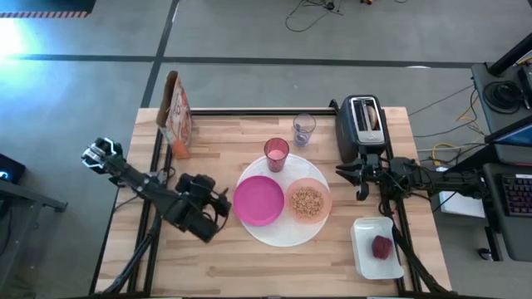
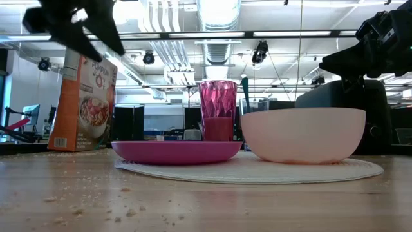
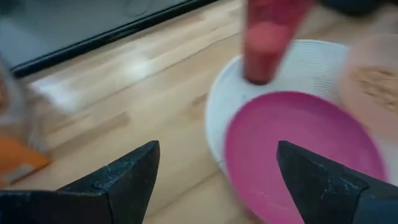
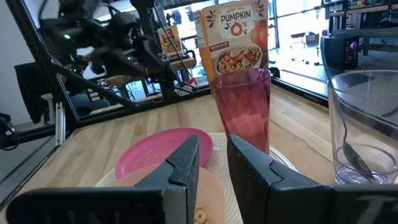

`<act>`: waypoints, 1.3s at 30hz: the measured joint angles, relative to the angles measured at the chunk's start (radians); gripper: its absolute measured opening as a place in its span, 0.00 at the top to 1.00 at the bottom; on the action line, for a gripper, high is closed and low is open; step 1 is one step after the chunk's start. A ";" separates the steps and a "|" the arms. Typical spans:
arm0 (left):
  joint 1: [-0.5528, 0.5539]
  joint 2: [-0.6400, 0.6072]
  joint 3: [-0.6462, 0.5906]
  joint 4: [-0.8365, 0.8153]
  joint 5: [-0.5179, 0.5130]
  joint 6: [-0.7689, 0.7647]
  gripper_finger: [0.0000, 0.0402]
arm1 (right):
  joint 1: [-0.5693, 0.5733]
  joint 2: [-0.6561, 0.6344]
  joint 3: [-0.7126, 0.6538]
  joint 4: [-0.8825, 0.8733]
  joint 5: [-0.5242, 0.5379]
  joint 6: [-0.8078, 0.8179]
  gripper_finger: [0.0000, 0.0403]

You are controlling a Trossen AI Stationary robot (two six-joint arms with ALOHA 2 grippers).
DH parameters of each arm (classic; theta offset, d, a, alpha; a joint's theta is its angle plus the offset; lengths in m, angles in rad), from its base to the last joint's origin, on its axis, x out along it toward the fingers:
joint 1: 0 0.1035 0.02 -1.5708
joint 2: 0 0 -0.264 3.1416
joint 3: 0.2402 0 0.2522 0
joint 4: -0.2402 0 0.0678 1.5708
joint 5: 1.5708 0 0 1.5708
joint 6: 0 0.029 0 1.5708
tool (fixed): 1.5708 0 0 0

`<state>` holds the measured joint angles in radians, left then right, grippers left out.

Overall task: Arrange a breakfast setting
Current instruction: Put the bagel on the pink plate

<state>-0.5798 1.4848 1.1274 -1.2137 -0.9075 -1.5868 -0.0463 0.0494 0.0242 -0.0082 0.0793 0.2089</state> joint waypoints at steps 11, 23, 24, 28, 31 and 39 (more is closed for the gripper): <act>-0.033 0.000 0.070 0.018 -0.088 0.292 0.24 | 0.000 0.000 0.000 0.000 0.000 0.000 0.82; -0.033 -0.002 0.036 0.051 -0.128 0.681 0.24 | 0.000 0.000 0.000 0.002 0.002 -0.086 0.82; -0.033 -0.002 0.032 0.061 -0.126 0.711 0.24 | 0.000 0.000 0.000 0.003 0.001 -0.115 0.82; -0.013 -0.007 0.028 0.092 -0.103 0.774 0.24 | 0.000 0.000 -0.003 0.027 0.005 -0.211 0.82; 0.012 -0.016 0.032 0.123 -0.104 0.846 0.24 | 0.000 -0.001 -0.003 0.042 0.007 -0.190 0.82; 0.060 -0.066 -0.007 0.214 -0.077 0.954 0.24 | 0.000 0.006 -0.003 0.107 0.033 0.009 0.82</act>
<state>-0.5195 1.4189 1.1206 -1.0002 -0.9846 -0.6327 -0.0463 0.0554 0.0212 0.0985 0.1127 0.2176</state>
